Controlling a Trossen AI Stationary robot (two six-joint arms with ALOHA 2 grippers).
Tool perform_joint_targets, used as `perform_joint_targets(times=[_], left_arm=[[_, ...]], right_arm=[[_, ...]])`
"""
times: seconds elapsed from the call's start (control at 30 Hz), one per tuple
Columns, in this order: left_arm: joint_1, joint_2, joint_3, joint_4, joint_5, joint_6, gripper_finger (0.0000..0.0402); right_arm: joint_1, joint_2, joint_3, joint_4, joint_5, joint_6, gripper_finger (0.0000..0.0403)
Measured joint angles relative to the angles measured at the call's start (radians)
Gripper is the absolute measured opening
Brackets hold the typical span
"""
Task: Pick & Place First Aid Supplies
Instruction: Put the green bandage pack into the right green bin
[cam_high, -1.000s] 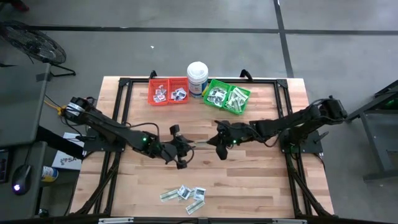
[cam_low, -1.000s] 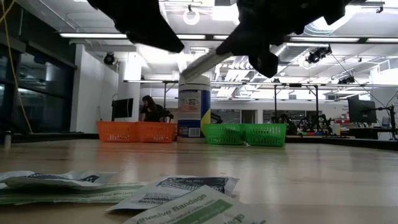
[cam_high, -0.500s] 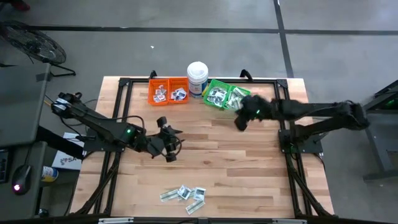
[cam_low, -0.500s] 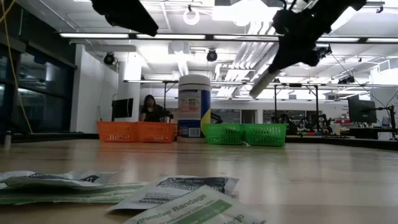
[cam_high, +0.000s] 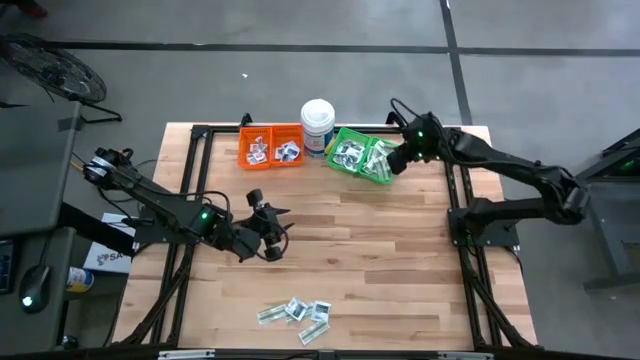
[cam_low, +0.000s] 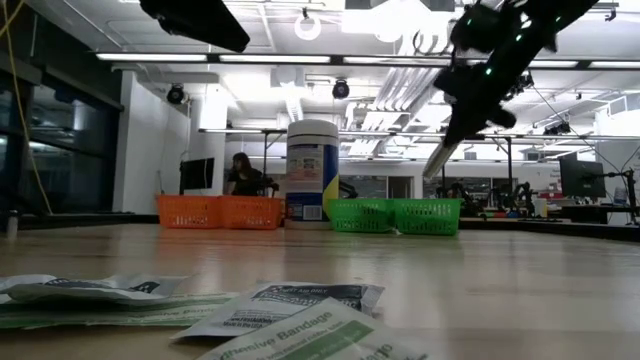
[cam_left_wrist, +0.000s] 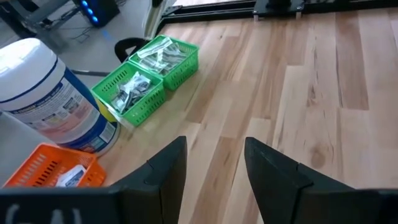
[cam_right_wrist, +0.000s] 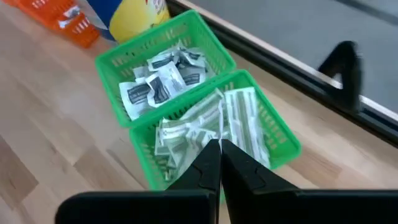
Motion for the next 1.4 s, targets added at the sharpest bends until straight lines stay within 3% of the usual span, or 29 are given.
perform_joint_targets(times=[0.2, 0.43, 0.67, 0.8, 1.13, 1.4], left_arm=[[0.000, 0.000, 0.000, -0.004, 0.008, -0.018, 0.0159], [0.000, 0.005, 0.000, -0.018, 0.069, -0.059, 0.0159], [0.000, 0.008, 0.000, -0.022, 0.084, -0.075, 0.0159], [0.000, 0.008, 0.000, -0.022, 0.083, -0.075, 0.0159], [0.000, 0.008, 0.000, -0.028, 0.111, -0.075, 0.0159], [0.000, 0.008, 0.000, -0.028, 0.155, -0.076, 0.0159]], right_arm=[[-0.049, 0.117, 0.000, 0.050, -0.023, -0.157, 0.0000], [-0.010, 0.152, 0.000, 0.058, 0.051, -0.385, 0.0000], [0.002, 0.176, 0.000, 0.044, 0.007, -0.432, 0.0005], [0.001, 0.175, 0.000, 0.040, -0.058, -0.422, 0.0038], [0.000, 0.174, 0.000, 0.040, -0.178, -0.319, 0.0167], [0.000, 0.119, 0.000, 0.033, -0.194, -0.267, 0.0212]])
